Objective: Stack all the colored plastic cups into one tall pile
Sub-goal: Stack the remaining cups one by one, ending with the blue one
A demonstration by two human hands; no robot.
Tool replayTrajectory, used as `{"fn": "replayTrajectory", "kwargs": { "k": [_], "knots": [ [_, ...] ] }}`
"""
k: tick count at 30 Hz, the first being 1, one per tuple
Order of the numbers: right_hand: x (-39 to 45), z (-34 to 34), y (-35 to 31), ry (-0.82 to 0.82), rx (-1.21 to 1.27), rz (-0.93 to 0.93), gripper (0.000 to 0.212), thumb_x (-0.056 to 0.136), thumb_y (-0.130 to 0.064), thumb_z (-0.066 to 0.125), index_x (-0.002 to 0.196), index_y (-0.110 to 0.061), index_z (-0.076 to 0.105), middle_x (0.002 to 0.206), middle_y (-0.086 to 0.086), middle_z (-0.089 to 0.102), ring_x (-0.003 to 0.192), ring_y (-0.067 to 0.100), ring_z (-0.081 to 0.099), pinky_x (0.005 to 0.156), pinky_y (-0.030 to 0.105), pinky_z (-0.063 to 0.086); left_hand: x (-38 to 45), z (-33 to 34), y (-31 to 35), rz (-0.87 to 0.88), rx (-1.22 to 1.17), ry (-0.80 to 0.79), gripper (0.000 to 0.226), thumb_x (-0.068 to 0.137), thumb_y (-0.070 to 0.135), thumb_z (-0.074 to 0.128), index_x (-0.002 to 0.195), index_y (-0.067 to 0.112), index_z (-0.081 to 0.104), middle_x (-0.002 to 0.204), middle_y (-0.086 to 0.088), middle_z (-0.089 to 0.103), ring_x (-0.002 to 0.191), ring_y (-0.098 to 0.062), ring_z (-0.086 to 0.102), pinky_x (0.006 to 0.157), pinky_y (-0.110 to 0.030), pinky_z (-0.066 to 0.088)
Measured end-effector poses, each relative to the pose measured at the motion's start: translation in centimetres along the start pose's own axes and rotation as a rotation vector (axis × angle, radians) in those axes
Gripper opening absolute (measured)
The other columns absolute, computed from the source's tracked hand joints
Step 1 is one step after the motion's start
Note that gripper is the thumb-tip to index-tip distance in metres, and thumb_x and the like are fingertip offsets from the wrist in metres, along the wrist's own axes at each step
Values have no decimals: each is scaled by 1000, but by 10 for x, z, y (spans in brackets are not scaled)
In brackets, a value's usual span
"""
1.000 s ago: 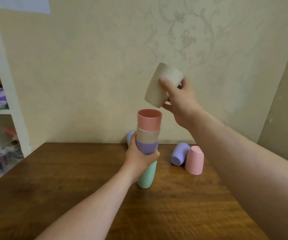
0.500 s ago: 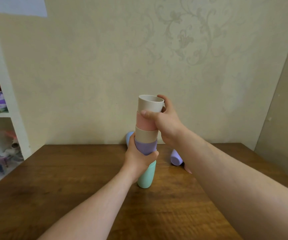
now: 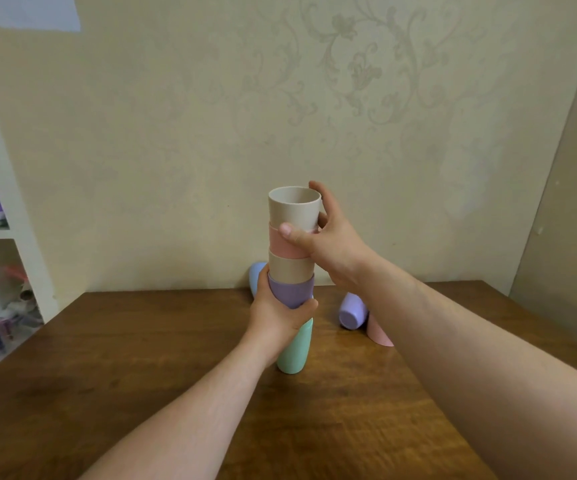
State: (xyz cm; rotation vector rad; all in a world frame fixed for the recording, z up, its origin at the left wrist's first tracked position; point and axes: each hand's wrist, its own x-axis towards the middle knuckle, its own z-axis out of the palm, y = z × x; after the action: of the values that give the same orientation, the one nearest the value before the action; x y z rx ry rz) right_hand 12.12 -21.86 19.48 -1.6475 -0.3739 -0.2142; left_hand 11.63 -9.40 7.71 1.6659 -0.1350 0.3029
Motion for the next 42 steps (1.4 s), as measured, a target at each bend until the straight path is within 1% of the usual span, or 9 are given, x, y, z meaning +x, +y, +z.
{"fn": "replayTrajectory", "kwargs": {
  "k": [3,7,13,17,21,28,32,36,42],
  "knots": [
    [2,-29,6,48,-30,34,108,92,-44,84,172,-41,11,167,1,46,142,19,58,100,29,49,1,6,-3,28,-29,16,82,80,17,93,144,34,46,118,14,72,102,-2,70,76,-23,53],
    [1,-74,26,317,-383,82,74,97,-45,75,162,-36,41,149,5,58,121,23,63,98,37,51,2,10,-6,40,-41,15,79,79,10,93,140,32,48,115,15,72,95,1,72,69,-7,52],
    [-26,-110,111,14,-1070,533,93,83,-50,61,166,-51,19,175,6,20,155,42,31,119,60,40,6,16,-10,50,-51,-3,77,78,11,93,140,29,51,121,9,74,102,-5,74,72,-8,55],
    [-50,-119,137,-3,-1019,474,80,94,-31,57,165,-49,24,164,2,25,125,38,63,98,51,59,7,18,-11,64,-33,-2,76,79,10,93,140,27,52,120,10,74,97,3,73,72,-6,54],
    [-57,-119,131,100,-1013,452,66,87,-32,66,146,-42,38,134,2,39,101,37,64,83,45,58,7,17,-13,60,-18,-4,77,79,11,94,140,28,51,120,10,74,96,5,72,71,-5,53],
    [-78,-118,119,137,-912,509,79,66,-54,96,121,-24,47,124,2,57,105,23,61,89,42,58,6,17,-10,51,-13,-9,79,80,11,94,143,28,49,122,9,73,100,1,73,72,-10,55],
    [-93,-103,120,-102,-1042,572,95,69,-51,90,151,-34,46,143,1,55,124,26,60,102,40,52,-2,14,-5,38,-2,-19,81,77,15,96,141,31,49,123,10,74,107,-7,73,78,-17,53],
    [-102,-87,123,-118,-1007,580,88,72,-61,81,150,-36,49,144,-1,60,126,26,61,106,43,53,-12,7,3,19,22,-19,84,72,23,101,135,36,46,121,12,73,106,-6,73,80,-24,55],
    [-84,-85,85,199,-468,404,64,87,-47,83,140,-15,65,119,3,73,97,20,72,81,40,64,-18,-2,27,26,-61,-67,102,73,21,101,149,42,37,127,20,70,114,-4,72,95,-31,58]
  ]
}}
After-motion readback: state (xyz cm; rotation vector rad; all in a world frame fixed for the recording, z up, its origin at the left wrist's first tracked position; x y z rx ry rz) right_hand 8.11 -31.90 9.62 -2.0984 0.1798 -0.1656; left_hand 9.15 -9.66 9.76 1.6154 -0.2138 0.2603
